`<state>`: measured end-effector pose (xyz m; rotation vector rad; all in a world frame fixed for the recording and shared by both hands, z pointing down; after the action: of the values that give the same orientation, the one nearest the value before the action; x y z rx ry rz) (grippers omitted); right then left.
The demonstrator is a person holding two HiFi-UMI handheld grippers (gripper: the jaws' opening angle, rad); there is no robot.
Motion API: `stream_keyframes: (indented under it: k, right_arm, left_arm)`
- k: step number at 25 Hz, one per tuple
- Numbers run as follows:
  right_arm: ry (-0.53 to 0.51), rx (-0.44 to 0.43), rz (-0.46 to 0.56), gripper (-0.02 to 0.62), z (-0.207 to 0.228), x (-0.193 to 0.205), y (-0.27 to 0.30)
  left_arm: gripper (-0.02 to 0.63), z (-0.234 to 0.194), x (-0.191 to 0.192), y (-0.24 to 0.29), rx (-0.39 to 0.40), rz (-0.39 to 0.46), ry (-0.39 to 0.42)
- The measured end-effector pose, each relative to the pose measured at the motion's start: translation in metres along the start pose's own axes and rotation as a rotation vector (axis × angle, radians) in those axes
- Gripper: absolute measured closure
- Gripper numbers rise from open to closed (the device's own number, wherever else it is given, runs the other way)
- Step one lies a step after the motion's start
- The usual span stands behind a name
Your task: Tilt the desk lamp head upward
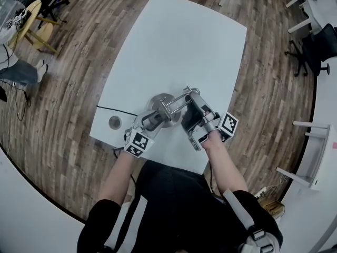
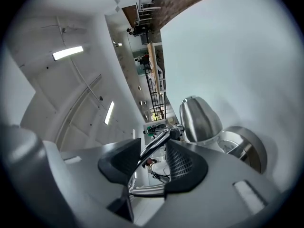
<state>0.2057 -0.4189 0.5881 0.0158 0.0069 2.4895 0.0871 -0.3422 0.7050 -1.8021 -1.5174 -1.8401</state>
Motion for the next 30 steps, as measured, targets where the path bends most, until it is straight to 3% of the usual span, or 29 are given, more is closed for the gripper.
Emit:
stream_keyframes:
  k: [8,17,25,30]
  right_arm:
    - [-0.148,0.013,-0.013,0.431,-0.012,-0.005,-0.001]
    - [-0.214,0.010,0.003,0.428,-0.019,-0.010,-0.001]
    - [-0.532,-0.010,-0.020,0.430,-0.061,-0.023,0.006]
    - [-0.592,-0.019,-0.027,0.430,-0.071,-0.023,0.006]
  left_arm:
    - [0.407,0.000,0.002,-0.001,0.010,-0.010,0.004]
    - [0.408,0.000,0.002,0.002,0.005,-0.018,-0.002]
    - [0.408,-0.003,0.000,0.002,0.001,-0.028,-0.001]
    - [0.408,-0.004,0.002,0.002,0.000,-0.036,0.001]
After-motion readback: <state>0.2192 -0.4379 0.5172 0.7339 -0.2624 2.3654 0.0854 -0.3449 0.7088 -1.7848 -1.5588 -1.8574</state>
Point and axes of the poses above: the fingertips, and each gripper's own axes: y forward along the fingers, z to its right, x out of its underside, the point moved 1 cm from there along -y, backward along the fingers, and after that the axes turned 13 degrees about -y, right-handed, at the moved point
